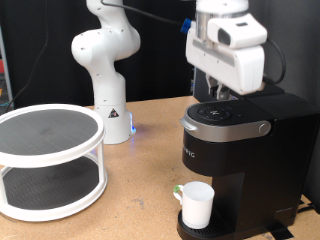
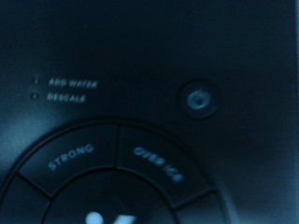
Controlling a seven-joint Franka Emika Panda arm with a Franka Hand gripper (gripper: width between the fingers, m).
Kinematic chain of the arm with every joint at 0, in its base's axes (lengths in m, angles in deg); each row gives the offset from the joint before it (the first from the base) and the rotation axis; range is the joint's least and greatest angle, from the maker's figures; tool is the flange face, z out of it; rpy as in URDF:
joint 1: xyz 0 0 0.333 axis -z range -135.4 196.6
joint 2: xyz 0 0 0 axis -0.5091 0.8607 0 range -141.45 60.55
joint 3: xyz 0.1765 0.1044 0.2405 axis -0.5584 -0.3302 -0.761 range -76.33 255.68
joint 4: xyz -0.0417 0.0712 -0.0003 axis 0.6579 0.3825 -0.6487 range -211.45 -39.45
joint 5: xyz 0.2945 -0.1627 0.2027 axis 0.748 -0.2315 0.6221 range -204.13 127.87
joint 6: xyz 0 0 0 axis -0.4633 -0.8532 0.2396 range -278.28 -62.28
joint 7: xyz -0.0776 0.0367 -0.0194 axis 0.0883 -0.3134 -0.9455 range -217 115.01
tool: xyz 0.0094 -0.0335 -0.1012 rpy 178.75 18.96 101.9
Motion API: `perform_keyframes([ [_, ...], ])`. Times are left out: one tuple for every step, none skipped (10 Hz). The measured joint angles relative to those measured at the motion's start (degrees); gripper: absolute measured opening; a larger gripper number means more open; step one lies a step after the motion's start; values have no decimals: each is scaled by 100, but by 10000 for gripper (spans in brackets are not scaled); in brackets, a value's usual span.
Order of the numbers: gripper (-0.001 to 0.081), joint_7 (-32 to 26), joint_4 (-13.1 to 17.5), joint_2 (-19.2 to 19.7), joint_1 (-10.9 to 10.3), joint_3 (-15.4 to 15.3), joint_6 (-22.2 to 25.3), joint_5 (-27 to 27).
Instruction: Make a cup of coffee with the keurig machine
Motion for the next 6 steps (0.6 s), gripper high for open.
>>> perform_keyframes([
  [23,-9,-182,-18,0,-8,-172,-30],
  [23,-9,-351,-28,0,-17,-347,-67],
  [7,-9,-495,-32,0,-24,-523,-89],
  [7,-9,-566,-72,0,-26,-642,-93],
  [6,-9,-639,-122,-1,-27,-748,-93],
  [6,-9,-694,-159,-1,-27,-831,-93],
])
